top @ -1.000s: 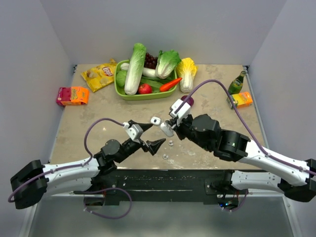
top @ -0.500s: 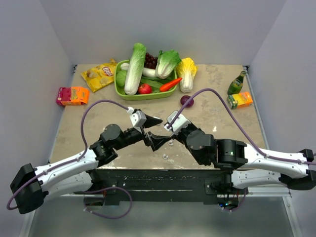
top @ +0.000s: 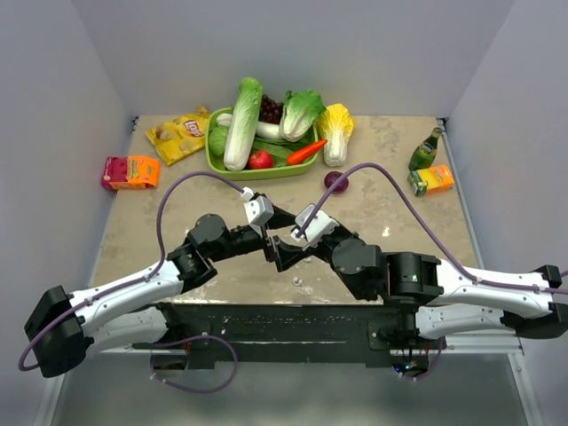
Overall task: Insert the wireless bluetooth earbuds into the charging case
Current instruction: Adjust the charging case.
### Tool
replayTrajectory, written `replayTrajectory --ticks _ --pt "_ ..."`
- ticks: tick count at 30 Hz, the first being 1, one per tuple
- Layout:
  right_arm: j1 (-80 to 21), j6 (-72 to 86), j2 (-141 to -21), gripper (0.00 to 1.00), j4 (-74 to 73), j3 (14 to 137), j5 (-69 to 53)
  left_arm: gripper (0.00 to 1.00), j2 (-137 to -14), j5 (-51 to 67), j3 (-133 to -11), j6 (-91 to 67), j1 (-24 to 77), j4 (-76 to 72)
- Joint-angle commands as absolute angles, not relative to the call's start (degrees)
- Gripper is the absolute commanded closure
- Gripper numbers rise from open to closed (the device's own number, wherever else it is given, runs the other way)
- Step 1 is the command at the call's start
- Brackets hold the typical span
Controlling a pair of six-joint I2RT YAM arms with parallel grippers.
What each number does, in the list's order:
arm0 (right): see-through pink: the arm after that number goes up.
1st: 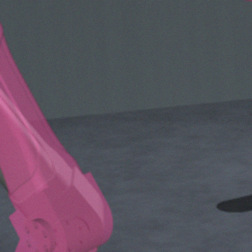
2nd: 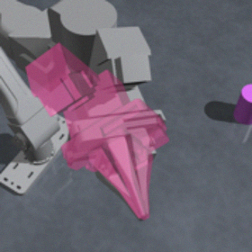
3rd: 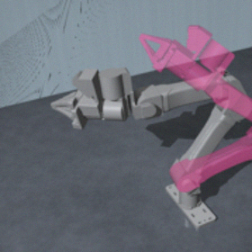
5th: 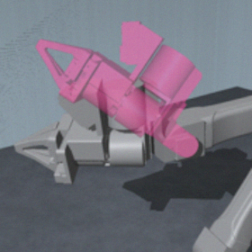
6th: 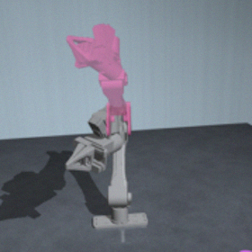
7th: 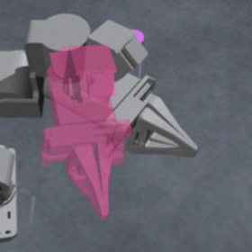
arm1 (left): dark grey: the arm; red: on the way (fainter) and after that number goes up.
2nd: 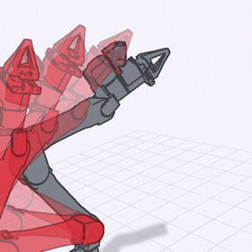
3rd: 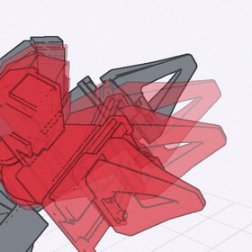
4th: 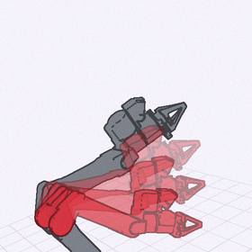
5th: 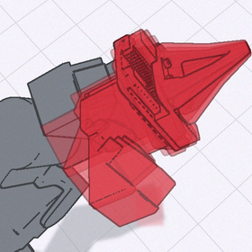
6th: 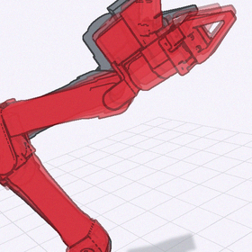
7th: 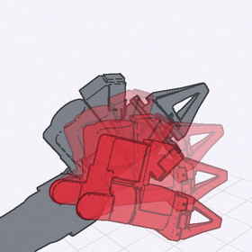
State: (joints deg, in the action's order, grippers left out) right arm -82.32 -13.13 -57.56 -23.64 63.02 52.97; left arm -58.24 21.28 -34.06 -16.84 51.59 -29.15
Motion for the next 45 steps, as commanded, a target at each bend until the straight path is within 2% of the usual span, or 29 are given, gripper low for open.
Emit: replayTrajectory --ticks 1,8,11,12,15,19,22,25,28,31,32,35,36,38,45 --pt "-82.9 -13.9 -58.4 1.0 -22.1 63.7 52.6 0.06 -59.5 25.7 -37.8 -15.1 51.2 -32.3" --pt "-83.0 -14.1 -58.7 1.0 -21.9 63.7 52.2 0.18 -61.4 28.3 -39.9 -13.4 51.1 -31.0" --pt "-83.1 -14.1 -58.6 1.0 -22.0 63.7 52.2 0.25 -62.1 29.3 -40.3 -12.9 51.1 -30.7" --pt "-83.0 -14.1 -58.6 1.0 -22.0 63.7 52.2 0.31 -62.4 29.5 -40.3 -12.8 51.0 -30.6" --pt "-83.1 -14.1 -58.7 1.0 -21.9 63.6 51.9 0.4 -62.9 30.1 -40.5 -12.5 50.8 -30.2" --pt "-83.1 -14.0 -58.7 1.0 -21.9 63.5 51.8 0.46 -63.1 30.8 -40.5 -12.4 50.6 -30.8" --pt "-83.1 -14.0 -58.6 1.0 -21.8 63.5 51.7 0.47 -63.2 30.8 -40.5 -12.5 50.5 -30.9" --pt "-83.3 -14.0 -58.5 1.0 -22.0 63.5 51.7 0.41 -63.0 30.8 -40.6 -12.4 50.5 -30.9" --pt "-83.2 -14.0 -58.7 1.0 -22.0 63.5 51.5 0.44 -63.2 31.1 -40.7 -12.1 50.4 -30.8" --pt "-83.4 -14.0 -58.8 1.0 -22.0 63.4 51.4 0.59 -63.2 31.8 -40.6 -11.8 50.4 -30.9" --pt "-83.4 -14.0 -58.8 1.0 -22.0 63.4 51.3 0.68 -63.2 32.0 -40.4 -11.7 50.3 -31.0" --pt "-83.5 -14.1 -58.9 1.0 -22.1 63.4 51.1 0.83 -62.9 32.2 -39.7 -11.6 50.1 -31.9" --pt "-83.4 -14.0 -58.9 1.0 -22.1 63.4 51.0 0.86 -62.8 32.2 -39.5 -11.7 50.1 -32.3" --pt "-83.5 -14.1 -59.1 1.0 -22.0 63.4 50.9 1.0 -62.4 32.1 -38.8 -11.5 50.0 -33.1" --pt "-83.5 -14.1 -59.2 1.0 -21.6 63.6 50.4 1.0 -62.1 32.3 -37.5 -11.5 49.9 -34.5"
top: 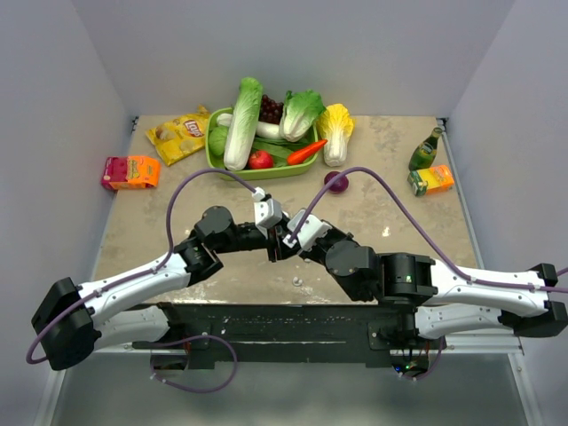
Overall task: Insert the wireless bluetooth earbuds into the charging case
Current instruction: Adjust the charging case.
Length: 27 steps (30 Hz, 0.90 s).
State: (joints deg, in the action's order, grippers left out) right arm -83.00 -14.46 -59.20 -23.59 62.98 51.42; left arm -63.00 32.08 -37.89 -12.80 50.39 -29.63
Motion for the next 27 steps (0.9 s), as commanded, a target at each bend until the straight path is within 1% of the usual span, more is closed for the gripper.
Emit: replayTrajectory --ticks 1,3,7,9,13,15,16,17,18,20,21,24,27 --pt "-83.6 -14.0 -59.1 1.0 -21.5 63.6 50.2 1.0 -62.1 32.4 -36.9 -11.6 49.9 -35.3" --pt "-83.6 -13.4 -58.9 1.0 -21.4 64.1 49.7 1.0 -61.9 33.0 -35.6 -12.2 49.9 -39.0" --pt "-83.6 -10.2 -57.5 1.0 -20.7 64.9 48.3 1.0 -61.2 34.1 -28.9 -14.0 49.9 -49.3" --pt "-83.6 -9.4 -57.0 1.0 -21.1 65.7 46.4 1.0 -60.9 33.9 -27.2 -14.6 49.9 -52.4" --pt "-83.5 -7.3 -56.5 1.0 -21.6 66.8 46.2 1.0 -59.9 33.0 -22.3 -15.3 49.9 -62.0" --pt "-83.5 -6.8 -56.3 0.95 -21.6 67.1 46.1 1.0 -59.3 32.2 -21.3 -15.8 49.9 -65.5" --pt "-83.5 -6.2 -56.2 0.86 -21.5 67.0 46.1 1.0 -59.3 32.1 -20.7 -15.9 49.9 -66.3" --pt "-83.6 -5.8 -56.0 0.83 -21.5 67.2 46.0 1.0 -59.3 32.1 -20.5 -15.9 49.9 -66.8" --pt "-83.5 -5.3 -55.9 0.74 -21.5 67.1 45.7 1.0 -59.4 32.0 -20.3 -16.1 49.9 -68.0" --pt "-83.5 -4.8 -55.5 0.68 -21.4 67.3 45.2 1.0 -59.4 32.1 -19.3 -16.4 49.9 -70.0" --pt "-83.5 -4.5 -55.4 0.63 -21.4 67.2 44.8 1.0 -59.4 31.9 -18.9 -16.8 49.9 -71.8" --pt "-83.6 -3.9 -54.5 0.57 -21.2 67.2 44.3 1.0 -59.1 31.7 -17.8 -16.8 49.9 -74.2" --pt "-83.5 -3.6 -53.7 0.54 -21.1 67.1 44.0 1.0 -59.0 32.0 -16.7 -17.0 49.9 -76.3"
